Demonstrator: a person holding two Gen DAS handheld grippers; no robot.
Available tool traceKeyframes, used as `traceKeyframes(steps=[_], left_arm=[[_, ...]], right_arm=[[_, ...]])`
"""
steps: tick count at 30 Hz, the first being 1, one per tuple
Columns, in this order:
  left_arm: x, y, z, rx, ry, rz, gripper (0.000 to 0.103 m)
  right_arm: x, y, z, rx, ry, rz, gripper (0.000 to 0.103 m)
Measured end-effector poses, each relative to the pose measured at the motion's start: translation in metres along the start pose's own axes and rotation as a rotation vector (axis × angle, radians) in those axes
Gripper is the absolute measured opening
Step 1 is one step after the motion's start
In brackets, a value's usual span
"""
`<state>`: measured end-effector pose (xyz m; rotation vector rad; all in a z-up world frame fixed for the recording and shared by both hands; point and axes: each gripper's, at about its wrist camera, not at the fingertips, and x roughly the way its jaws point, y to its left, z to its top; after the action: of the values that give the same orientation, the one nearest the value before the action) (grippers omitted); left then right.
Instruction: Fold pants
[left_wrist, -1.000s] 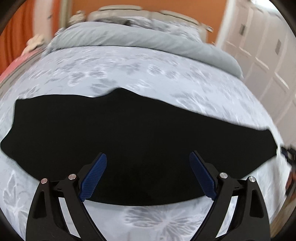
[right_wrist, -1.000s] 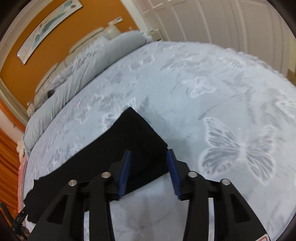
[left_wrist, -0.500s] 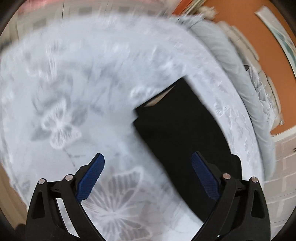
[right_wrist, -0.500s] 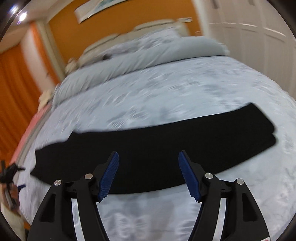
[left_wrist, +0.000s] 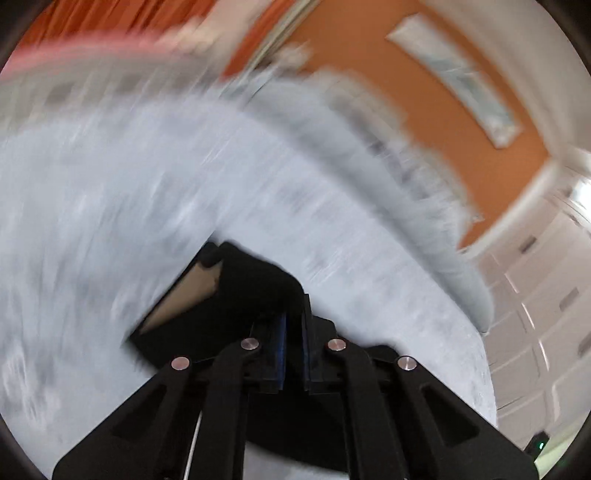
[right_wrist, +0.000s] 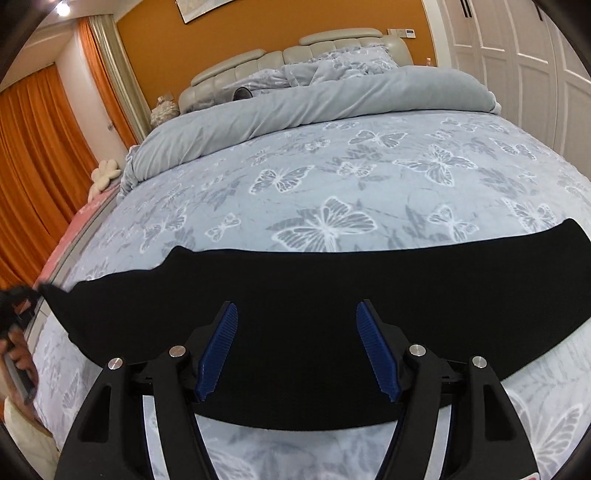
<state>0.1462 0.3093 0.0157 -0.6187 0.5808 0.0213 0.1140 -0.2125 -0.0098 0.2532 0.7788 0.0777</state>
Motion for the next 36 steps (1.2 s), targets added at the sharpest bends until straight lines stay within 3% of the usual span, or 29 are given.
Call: traceKeyframes(steps=[2,3,5,6,7,10,14,16,18,19,21,23,25,26,27,28,29,31,34,36], left_arm=[[0.019,0.006,-0.005,0.030,0.027,0.087,0.006],[0.043,0.024,-0.014,-0.003,0.100,0.167,0.006],[0.078,0.061,-0.033,-0.152,0.255,0.235,0.006],[0.079,0.073,-0.037,-0.234,0.268,0.205,0.007],[0.073,0.075,-0.036,-0.254,0.257,0.195,0.008],[0.043,0.050,-0.027,-0.108,0.191,0.260,0.016],[0.032,0.047,-0.036,-0.100,0.194,0.337,0.041],[0.028,0.054,-0.038,-0.161,0.223,0.344,0.042],[0.008,0.064,-0.044,-0.220,0.203,0.341,0.044],[-0.003,0.065,-0.047,-0.239,0.172,0.335,0.048],[-0.014,0.054,-0.047,-0.242,0.111,0.315,0.082],[-0.008,0.039,-0.044,-0.190,0.120,0.280,0.086],[0.003,0.026,-0.047,-0.147,0.143,0.296,0.086],[0.008,0.020,-0.050,-0.143,0.150,0.307,0.086],[0.010,0.018,-0.052,-0.143,0.158,0.307,0.086],[0.012,0.014,-0.054,-0.142,0.169,0.297,0.086],[0.014,0.009,-0.055,-0.134,0.181,0.283,0.086],[0.019,-0.004,-0.057,-0.086,0.193,0.297,0.086],[0.018,-0.024,-0.061,0.037,0.185,0.364,0.086],[0.015,-0.036,-0.061,0.097,0.166,0.395,0.086]], right_arm=[[0.007,0.001,0.000,-0.033,0.014,-0.021,0.066],[0.010,0.001,-0.001,-0.041,0.022,-0.034,0.066],[0.020,-0.004,-0.003,-0.044,0.062,-0.053,0.066],[0.022,-0.007,-0.004,-0.035,0.074,-0.054,0.066],[0.023,-0.013,-0.004,-0.017,0.089,-0.049,0.066],[0.019,-0.025,-0.001,0.010,0.091,-0.043,0.068],[0.023,-0.023,0.008,-0.040,0.095,-0.001,0.072],[0.033,0.005,0.015,-0.122,0.113,0.077,0.072],[0.045,0.037,0.020,-0.200,0.119,0.117,0.073],[0.055,0.056,0.023,-0.248,0.129,0.133,0.076],[0.086,0.099,0.029,-0.340,0.143,0.139,0.077],[0.123,0.132,0.037,-0.393,0.164,0.121,0.077],[0.154,0.156,0.041,-0.419,0.172,0.084,0.077],[0.173,0.166,0.042,-0.428,0.188,0.067,0.073],[0.188,0.173,0.041,-0.439,0.215,0.062,0.060],[0.201,0.178,0.040,-0.452,0.239,0.062,0.004],[0.214,0.183,0.040,-0.457,0.270,0.042,0.004],[0.220,0.180,0.054,-0.403,0.228,0.026,0.004],[0.238,0.171,0.066,-0.352,0.242,-0.068,0.003],[0.231,0.161,0.069,-0.260,0.243,-0.051,0.004]])
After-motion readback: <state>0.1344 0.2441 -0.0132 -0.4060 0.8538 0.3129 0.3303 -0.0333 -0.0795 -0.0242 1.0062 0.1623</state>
